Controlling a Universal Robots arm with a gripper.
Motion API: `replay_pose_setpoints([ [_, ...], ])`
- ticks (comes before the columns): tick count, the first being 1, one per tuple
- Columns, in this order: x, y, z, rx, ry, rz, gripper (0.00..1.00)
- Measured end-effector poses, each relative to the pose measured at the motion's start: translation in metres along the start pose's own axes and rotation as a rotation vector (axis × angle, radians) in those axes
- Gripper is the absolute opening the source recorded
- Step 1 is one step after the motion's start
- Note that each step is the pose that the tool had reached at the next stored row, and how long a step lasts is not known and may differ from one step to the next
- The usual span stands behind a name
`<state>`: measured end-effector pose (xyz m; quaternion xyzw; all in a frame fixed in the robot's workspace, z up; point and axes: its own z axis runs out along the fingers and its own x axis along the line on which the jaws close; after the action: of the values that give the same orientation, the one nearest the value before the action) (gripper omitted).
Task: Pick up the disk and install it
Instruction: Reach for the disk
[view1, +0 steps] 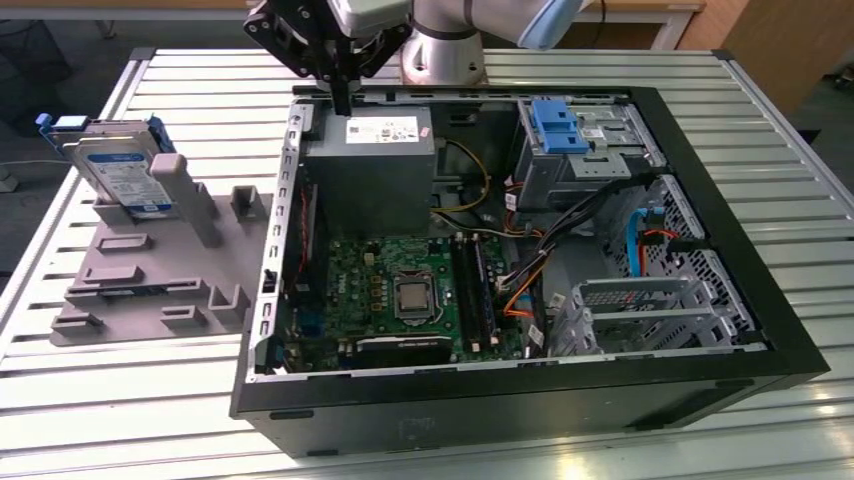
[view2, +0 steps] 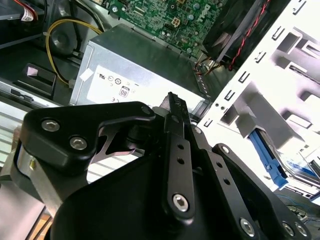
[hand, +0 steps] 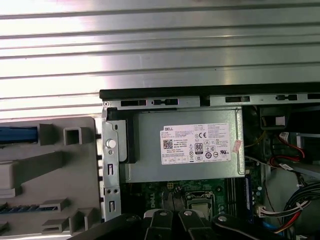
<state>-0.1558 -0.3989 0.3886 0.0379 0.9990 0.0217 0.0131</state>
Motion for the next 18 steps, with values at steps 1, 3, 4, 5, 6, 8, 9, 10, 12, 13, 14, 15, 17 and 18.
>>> replay_pose_setpoints([
  [1, 0.0002, 0.0, 0.0, 0.0, 0.0, 0.0, 0.11],
  [3, 0.0007, -0.0001, 0.0001, 0.0, 0.0, 0.0, 0.11],
  [4, 0.001, -0.0001, 0.0001, 0.0, 0.0, 0.0, 0.11],
  [5, 0.0013, -0.0001, 0.0001, 0.0001, 0.0, 0.0, 0.11],
  [6, 0.0016, -0.0001, 0.0002, 0.0, 0.0, 0.0, 0.11],
  [8, 0.0022, -0.0002, 0.0002, 0.0001, 0.0, 0.0, 0.11],
  [9, 0.0025, -0.0002, 0.0002, 0.0001, 0.0, 0.0, 0.11],
  [10, 0.0027, -0.0002, 0.0003, 0.0, 0.0, 0.0, 0.11],
  [12, 0.0032, -0.0003, 0.0003, 0.0001, 0.0, 0.0, 0.11],
  [13, 0.0034, -0.0003, 0.0004, 0.0001, 0.0, 0.0, 0.11],
  [14, 0.0037, -0.0003, 0.0004, 0.0001, 0.0, 0.0, 0.11],
  [15, 0.0039, -0.0003, 0.0004, 0.0001, 0.0, 0.0, 0.11],
  [17, 0.0044, -0.0004, 0.0005, 0.0001, 0.0, 0.0, 0.11],
  [18, 0.0046, -0.0004, 0.0005, 0.0, 0.0, 0.0, 0.11],
])
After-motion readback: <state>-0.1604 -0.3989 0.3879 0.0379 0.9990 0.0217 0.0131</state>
